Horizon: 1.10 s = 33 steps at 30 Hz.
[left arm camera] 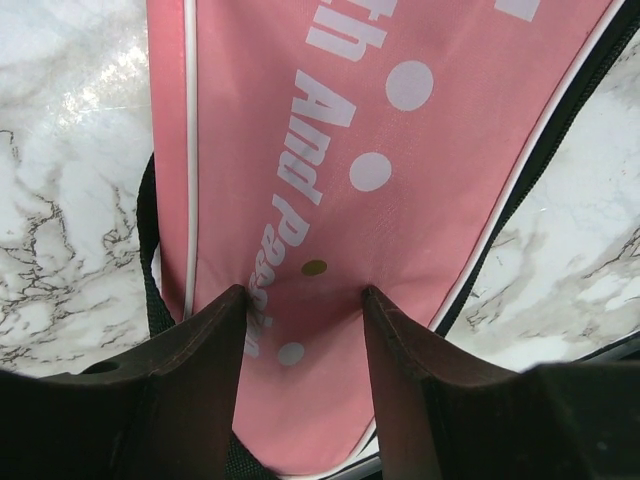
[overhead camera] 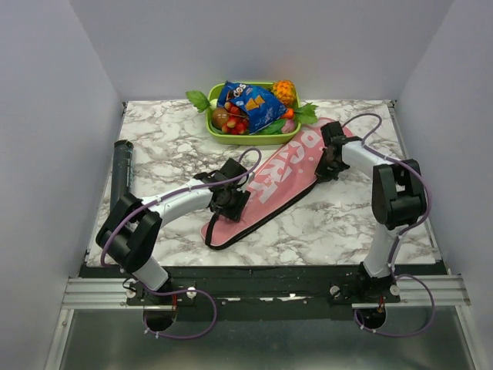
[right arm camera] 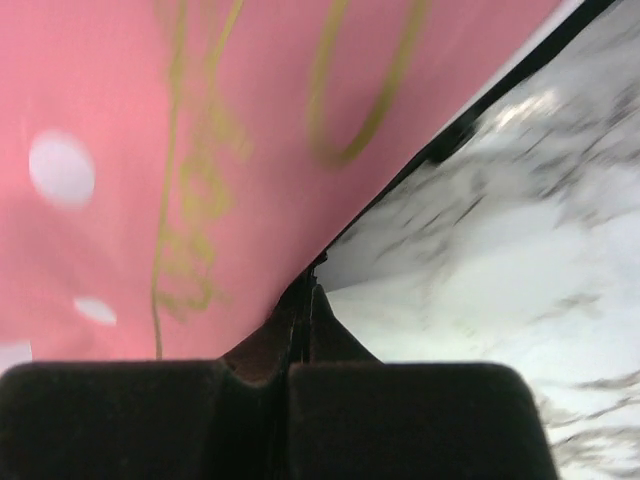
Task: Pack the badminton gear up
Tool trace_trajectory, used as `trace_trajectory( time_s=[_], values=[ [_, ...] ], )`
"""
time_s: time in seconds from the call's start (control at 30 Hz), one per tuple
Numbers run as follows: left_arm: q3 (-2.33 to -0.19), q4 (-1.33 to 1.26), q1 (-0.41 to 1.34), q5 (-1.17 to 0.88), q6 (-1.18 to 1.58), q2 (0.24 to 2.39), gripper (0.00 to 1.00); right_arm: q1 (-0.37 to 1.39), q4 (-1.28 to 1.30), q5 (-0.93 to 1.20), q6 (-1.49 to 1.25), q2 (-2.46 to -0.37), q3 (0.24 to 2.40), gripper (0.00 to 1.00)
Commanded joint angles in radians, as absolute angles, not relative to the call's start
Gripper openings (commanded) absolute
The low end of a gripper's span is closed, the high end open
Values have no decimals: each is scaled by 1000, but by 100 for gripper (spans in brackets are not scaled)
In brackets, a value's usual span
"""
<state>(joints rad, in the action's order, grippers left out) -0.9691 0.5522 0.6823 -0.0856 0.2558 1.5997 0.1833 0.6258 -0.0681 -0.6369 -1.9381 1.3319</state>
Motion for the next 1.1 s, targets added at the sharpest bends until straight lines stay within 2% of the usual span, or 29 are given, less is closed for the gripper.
trace_trajectory(
  time_s=[0.0,0.33,0.6,0.8,0.87,0.9,1.0,1.07],
  values=[
    [-922,489,704,-117,285,1700,55,354,603,117,-707,-1901,1244,0],
    [-928,472,704,-126,291,1698,55,643,586,235,-785,-1850,1167,0],
    [-930,446,695,-141,308,1672,55,805,525,508,-802,-1920,1181,1],
    [-927,439,686,-172,310,1654,55,877,491,489,-880,-1951,1180,1],
    [-925,440,686,-172,304,1649,55,873,511,390,-896,-1905,1177,0],
    [-928,446,686,-169,302,1648,55,871,534,349,-890,-1889,1184,6],
    [-927,451,687,-160,299,1640,55,845,636,229,-839,-1823,1213,37],
    [-923,449,687,-155,301,1634,55,812,701,163,-798,-1766,1207,44]
  ],
)
